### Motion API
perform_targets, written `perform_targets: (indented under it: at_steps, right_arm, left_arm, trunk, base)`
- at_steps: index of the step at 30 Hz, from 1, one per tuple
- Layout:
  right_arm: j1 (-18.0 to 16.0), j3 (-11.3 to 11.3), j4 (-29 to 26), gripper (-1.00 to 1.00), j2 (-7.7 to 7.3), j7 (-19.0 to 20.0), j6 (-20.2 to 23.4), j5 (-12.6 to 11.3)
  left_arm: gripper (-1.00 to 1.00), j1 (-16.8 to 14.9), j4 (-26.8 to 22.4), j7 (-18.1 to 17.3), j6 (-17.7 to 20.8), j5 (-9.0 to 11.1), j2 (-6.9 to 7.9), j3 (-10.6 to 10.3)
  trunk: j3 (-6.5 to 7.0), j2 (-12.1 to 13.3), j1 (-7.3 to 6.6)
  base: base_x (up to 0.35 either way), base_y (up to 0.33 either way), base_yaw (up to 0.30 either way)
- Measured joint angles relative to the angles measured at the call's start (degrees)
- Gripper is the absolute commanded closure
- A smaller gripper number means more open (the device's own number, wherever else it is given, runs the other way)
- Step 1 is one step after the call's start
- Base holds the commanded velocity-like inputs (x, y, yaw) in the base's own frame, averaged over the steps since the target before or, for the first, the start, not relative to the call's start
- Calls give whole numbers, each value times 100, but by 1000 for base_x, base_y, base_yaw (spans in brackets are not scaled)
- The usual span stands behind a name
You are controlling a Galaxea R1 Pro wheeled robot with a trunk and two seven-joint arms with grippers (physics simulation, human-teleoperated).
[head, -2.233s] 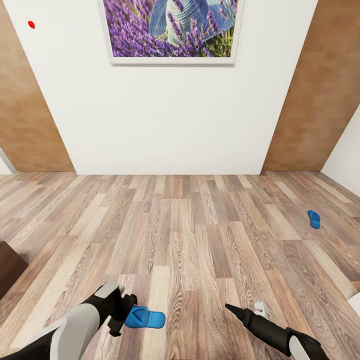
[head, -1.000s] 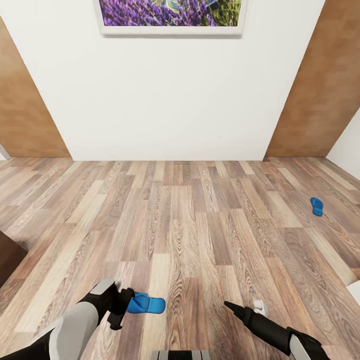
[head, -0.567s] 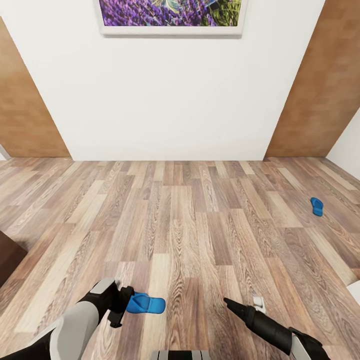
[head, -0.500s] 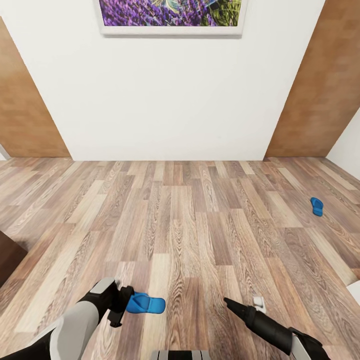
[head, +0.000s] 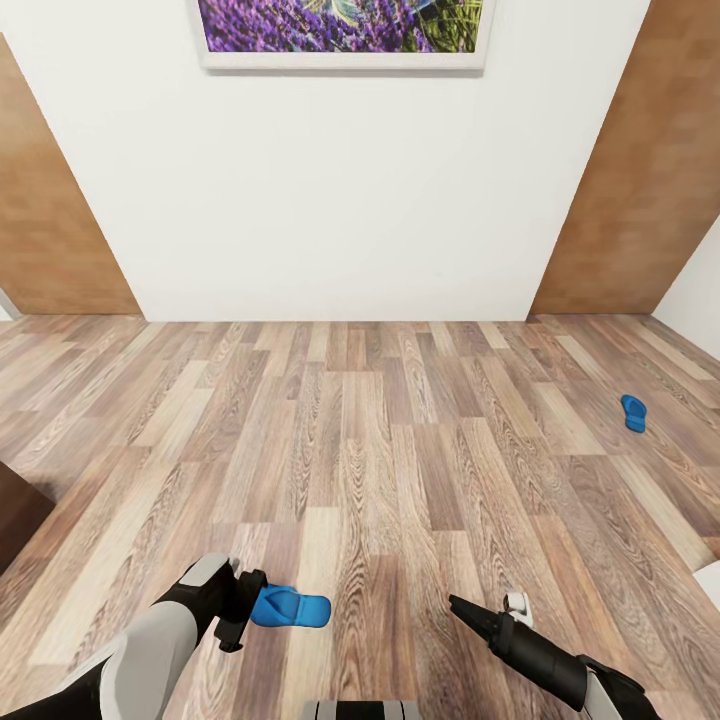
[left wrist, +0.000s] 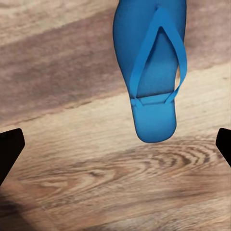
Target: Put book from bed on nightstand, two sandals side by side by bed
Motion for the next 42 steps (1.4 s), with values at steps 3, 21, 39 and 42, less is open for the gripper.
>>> perform_targets:
  at_steps: [3,21,39,42]
  right_arm:
    - [0,0,0,-100,0,-1,0,2]
    - [0,-1,-1,-100,0,-27,-9,20]
    - [0,-6,0,-100,0,-132,-1,21]
    - [0,-5,0,-100,0,-159,0,22]
  left_arm:
    - [-100,0,-3,0,0,0,0,0]
    - [-100,0,-6,-16,0,0,0,-7]
    - [-100,0,-28,-28,0,-7,14,-19]
    - [-100,0,-78,-43,1,-9,28,-28]
  trunk:
    - [0,0,0]
    - [0,0,-2]
    - [0,0,-1]
    - [0,0,0]
  base:
    - [0,0,0]
    - [86,-44,0]
    - [153,-45,0]
    - [36,-4,0]
